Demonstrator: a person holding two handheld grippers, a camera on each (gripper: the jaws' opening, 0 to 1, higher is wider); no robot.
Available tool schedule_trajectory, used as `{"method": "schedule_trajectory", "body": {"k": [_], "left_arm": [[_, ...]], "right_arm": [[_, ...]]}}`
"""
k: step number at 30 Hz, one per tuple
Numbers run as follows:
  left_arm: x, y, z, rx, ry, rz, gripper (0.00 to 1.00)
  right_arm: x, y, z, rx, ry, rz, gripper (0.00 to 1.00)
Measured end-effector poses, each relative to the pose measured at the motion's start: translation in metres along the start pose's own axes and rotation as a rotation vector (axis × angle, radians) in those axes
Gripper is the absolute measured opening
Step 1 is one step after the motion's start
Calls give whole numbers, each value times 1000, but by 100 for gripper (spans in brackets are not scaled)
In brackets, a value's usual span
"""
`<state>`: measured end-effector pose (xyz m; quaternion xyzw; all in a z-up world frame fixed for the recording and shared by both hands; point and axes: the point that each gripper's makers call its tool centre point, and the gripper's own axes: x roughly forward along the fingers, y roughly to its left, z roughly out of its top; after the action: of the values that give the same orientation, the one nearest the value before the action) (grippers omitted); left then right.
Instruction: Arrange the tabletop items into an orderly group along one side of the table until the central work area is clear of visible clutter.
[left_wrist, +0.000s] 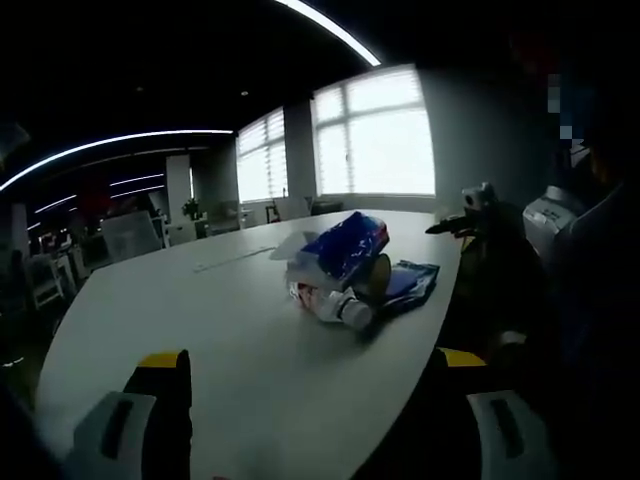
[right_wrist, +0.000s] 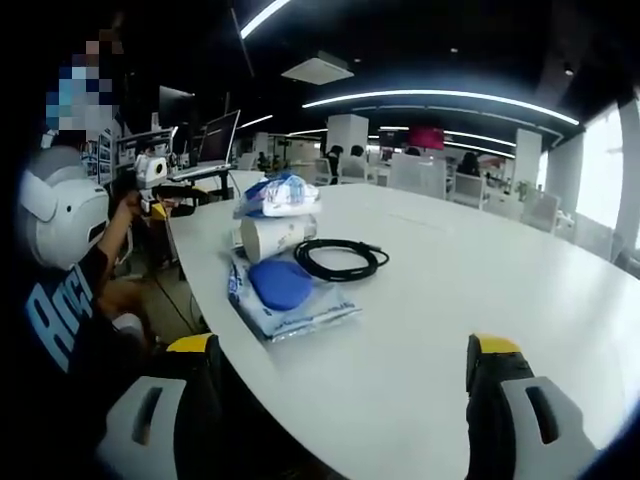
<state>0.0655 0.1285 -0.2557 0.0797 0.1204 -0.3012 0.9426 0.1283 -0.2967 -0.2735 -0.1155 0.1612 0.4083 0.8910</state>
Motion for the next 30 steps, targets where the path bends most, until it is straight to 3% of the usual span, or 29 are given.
{"method": "schedule_trajectory", "body": {"k": [30], "left_arm": [[-1, 1, -1, 1, 9, 1, 100]], "right_arm": [[3, 5, 4, -5, -3, 15, 100]]}}
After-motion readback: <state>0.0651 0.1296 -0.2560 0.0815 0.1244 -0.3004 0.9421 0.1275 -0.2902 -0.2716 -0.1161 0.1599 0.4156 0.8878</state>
